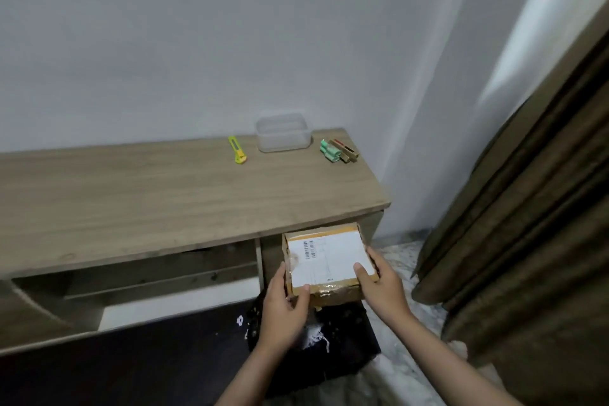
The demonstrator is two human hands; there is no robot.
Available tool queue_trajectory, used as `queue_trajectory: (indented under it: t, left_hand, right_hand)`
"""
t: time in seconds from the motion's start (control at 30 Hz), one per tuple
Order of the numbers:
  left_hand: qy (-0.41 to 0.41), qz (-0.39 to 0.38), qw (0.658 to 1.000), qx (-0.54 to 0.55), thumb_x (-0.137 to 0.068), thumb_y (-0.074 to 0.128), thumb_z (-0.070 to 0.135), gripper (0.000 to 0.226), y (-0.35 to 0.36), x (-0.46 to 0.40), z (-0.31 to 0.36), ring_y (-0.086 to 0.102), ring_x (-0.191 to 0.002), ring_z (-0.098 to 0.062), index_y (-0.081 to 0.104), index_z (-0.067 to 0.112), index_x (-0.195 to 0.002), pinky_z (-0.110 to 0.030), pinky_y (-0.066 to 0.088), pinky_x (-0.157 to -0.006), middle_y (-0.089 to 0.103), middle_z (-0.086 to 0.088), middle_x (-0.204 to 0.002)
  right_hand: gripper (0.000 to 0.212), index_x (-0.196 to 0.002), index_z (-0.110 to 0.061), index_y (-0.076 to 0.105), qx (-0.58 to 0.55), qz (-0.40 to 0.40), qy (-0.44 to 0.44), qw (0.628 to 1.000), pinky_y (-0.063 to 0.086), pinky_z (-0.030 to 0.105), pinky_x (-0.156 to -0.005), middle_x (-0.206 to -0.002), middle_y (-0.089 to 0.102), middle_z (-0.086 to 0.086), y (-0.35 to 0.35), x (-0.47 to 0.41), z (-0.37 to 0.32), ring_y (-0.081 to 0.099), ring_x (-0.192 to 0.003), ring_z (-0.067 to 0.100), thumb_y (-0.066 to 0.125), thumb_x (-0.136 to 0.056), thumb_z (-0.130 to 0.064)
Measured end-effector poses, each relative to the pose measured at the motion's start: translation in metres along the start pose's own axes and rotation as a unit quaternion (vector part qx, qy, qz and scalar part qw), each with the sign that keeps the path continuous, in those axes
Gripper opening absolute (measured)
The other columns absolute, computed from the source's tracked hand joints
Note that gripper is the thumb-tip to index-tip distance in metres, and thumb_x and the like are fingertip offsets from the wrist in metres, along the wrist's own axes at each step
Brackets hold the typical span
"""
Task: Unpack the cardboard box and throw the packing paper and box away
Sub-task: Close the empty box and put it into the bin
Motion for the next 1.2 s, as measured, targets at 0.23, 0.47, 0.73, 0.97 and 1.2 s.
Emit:
queue_trajectory:
  t: [0.23,0.47,0.73,0.97,1.2]
  left_hand:
    - [-0.084,-0.027,0.986,-0.139,-0.079,0.059,0.031,0.052,0.006,0.013,-0.046,0.054,-0.118,-0.022,0.050,0.022,-0.130,-0.033,0.044,-0.097,0.060,-0.002,-0.124]
    - [-0.179,-0.028,0.952,-0.247,-0.090,0.053,0.034,0.076,0.002,-0.009,-0.073,0.024,-0.141,-0.032,0.012,0.005,-0.147,-0.038,0.028,-0.109,0.019,-0.019,-0.154]
    - [0.042,0.087,0.972,-0.215,-0.089,0.053,0.021,0.047,-0.001,-0.062,0.003,0.035,-0.134,-0.024,0.046,0.009,-0.134,-0.029,0.030,-0.104,0.039,-0.010,-0.143]
    - [0.114,0.100,0.953,-0.263,-0.078,0.044,0.040,0.055,-0.007,-0.152,0.036,0.047,-0.120,-0.036,0.053,0.007,-0.123,-0.046,0.041,-0.100,0.050,-0.019,-0.129]
    - [-0.002,0.043,0.921,-0.387,-0.081,0.048,0.053,0.065,-0.016,-0.240,0.010,0.025,-0.139,-0.032,0.041,0.017,-0.135,-0.057,0.020,-0.110,0.030,-0.012,-0.151]
  right_hand:
    - [0.053,-0.139,-0.021,0.040,-0.001,-0.078,0.028,0.997,0.039,0.033,-0.107,-0.146,0.043,0.002,0.027,0.007,0.031,0.041,-0.133,0.019,0.057,-0.090,-0.031]
    - [0.066,-0.146,-0.024,0.024,0.058,-0.125,0.037,0.990,0.024,0.036,-0.114,-0.159,0.011,0.000,0.048,-0.011,0.035,0.014,-0.145,0.020,0.054,-0.090,-0.040]
    - [0.043,-0.133,-0.019,0.046,0.048,-0.038,-0.042,0.997,0.029,0.029,-0.108,-0.145,0.039,0.001,0.024,-0.071,-0.006,0.033,-0.137,0.019,0.052,-0.092,-0.027]
    - [0.035,-0.122,-0.011,0.055,0.037,0.054,-0.114,0.991,0.032,0.012,-0.088,-0.122,0.053,0.007,0.004,-0.134,-0.068,0.045,-0.102,0.003,0.056,-0.088,-0.013]
    - [0.038,-0.126,-0.014,0.050,0.052,0.050,-0.118,0.990,0.033,0.020,-0.093,-0.127,0.048,0.008,0.014,-0.209,-0.101,0.046,-0.109,0.009,0.054,-0.089,-0.019]
Point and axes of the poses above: each hand's wrist, its own x-axis away from the middle knuckle, its own y-axis out of the palm, z = x × y, the point moved 10 cm from there along -x, towards the middle knuckle
